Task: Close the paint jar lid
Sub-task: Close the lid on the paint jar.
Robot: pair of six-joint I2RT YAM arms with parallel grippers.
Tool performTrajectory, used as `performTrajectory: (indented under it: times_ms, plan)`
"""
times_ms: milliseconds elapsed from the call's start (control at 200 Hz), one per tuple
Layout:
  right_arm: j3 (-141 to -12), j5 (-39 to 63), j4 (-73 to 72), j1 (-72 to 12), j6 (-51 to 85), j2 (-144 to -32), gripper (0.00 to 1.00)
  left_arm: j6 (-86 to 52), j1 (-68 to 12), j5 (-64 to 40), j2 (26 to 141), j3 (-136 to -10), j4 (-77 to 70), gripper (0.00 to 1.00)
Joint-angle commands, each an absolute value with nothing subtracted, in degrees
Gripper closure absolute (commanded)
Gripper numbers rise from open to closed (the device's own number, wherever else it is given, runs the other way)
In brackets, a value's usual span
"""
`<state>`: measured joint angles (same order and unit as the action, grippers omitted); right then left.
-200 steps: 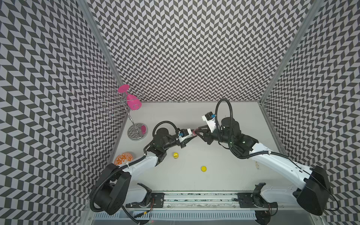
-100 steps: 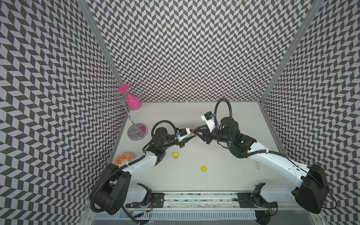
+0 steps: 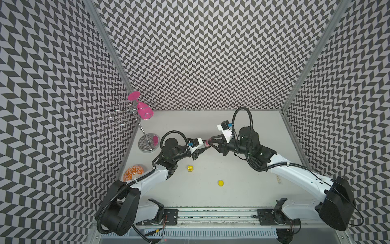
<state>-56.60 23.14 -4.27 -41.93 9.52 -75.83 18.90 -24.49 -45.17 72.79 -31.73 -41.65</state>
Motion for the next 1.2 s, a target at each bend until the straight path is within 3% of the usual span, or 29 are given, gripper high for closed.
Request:
performTrajectory:
  times_ms: [0, 240, 586, 1192]
  plan:
    - [-55.0, 24.4, -2.6, -42.5, 9.8, -77.8, 0.72, 15.9, -24.4, -49.9, 70.8, -32.5, -51.5, 0.69]
    - [-55.3, 25.7, -3.1, -42.5, 10.2, -79.0, 0.72, 14.9, -24.7, -52.9, 71.6, -32.8, -52.4, 0.69]
    - [-58.1, 28.1, 2.1, -42.5, 4.9, -80.3, 0.72, 23.2, -25.4, -53.0, 71.5, -35.7, -40.1, 0.7]
    - [-54.9, 27.8, -1.9, -43.3, 7.4, -81.6, 0.72, 8.5, -22.3, -53.8, 71.2, -32.6, -58.7, 0.69]
